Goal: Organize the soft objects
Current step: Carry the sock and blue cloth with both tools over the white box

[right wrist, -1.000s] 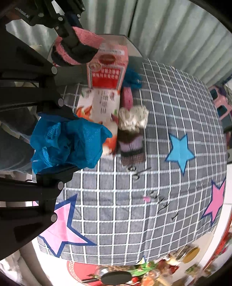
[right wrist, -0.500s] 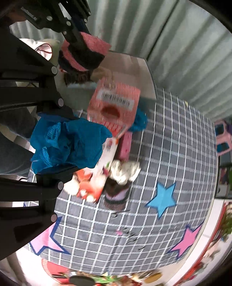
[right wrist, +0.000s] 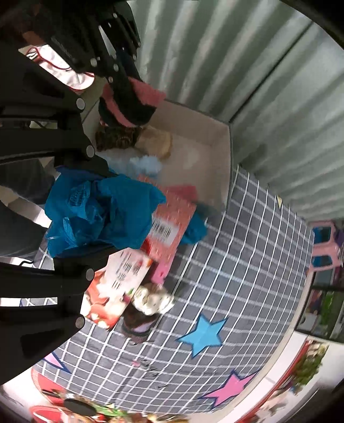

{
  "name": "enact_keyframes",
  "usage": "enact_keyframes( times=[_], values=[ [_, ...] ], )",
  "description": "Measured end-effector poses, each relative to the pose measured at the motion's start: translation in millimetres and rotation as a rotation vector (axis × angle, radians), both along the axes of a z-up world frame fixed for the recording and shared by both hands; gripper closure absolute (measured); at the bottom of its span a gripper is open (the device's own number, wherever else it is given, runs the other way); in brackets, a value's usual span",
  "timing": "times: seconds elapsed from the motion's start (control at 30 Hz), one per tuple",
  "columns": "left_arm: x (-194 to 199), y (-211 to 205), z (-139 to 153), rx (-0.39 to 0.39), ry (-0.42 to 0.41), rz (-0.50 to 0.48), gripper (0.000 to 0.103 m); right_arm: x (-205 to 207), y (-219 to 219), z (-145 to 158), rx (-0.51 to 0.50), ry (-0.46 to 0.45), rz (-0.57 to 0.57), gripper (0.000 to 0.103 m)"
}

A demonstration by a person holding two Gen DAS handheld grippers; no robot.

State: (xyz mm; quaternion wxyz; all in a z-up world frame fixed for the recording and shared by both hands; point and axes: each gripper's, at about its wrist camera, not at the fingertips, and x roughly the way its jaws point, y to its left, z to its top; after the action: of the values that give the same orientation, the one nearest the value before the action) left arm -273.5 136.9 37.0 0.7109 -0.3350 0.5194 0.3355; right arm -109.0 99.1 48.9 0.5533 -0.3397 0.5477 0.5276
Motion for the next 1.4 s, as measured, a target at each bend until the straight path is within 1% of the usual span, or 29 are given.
enact_keyframes(
  times=[0.33,0.7,0.97,1.4],
  values=[
    [-35.5,12.2,-21.1,-0.036,0.023,0.085,0.087,-49.4,29.2,-8.7,-0.019,0.021,0.113,0.061],
    [-51.2,11.0,-41.8,-0.088,0.054,0.098,0.087,-85.0,31.8,-29.9,-0.069,0.057,0.178,0.061],
    [-56.2,11.8,-47.0,-0.102,0.061,0.104,0.087,-93.4,33.1,-38.5,-0.092,0.073,0.192,0.061],
    [-51.1,16.7,-47.7,-0.099,0.057,0.096,0.087,-93.2,34.5,-40.6,-0.097,0.079,0.195,0.061]
  ],
)
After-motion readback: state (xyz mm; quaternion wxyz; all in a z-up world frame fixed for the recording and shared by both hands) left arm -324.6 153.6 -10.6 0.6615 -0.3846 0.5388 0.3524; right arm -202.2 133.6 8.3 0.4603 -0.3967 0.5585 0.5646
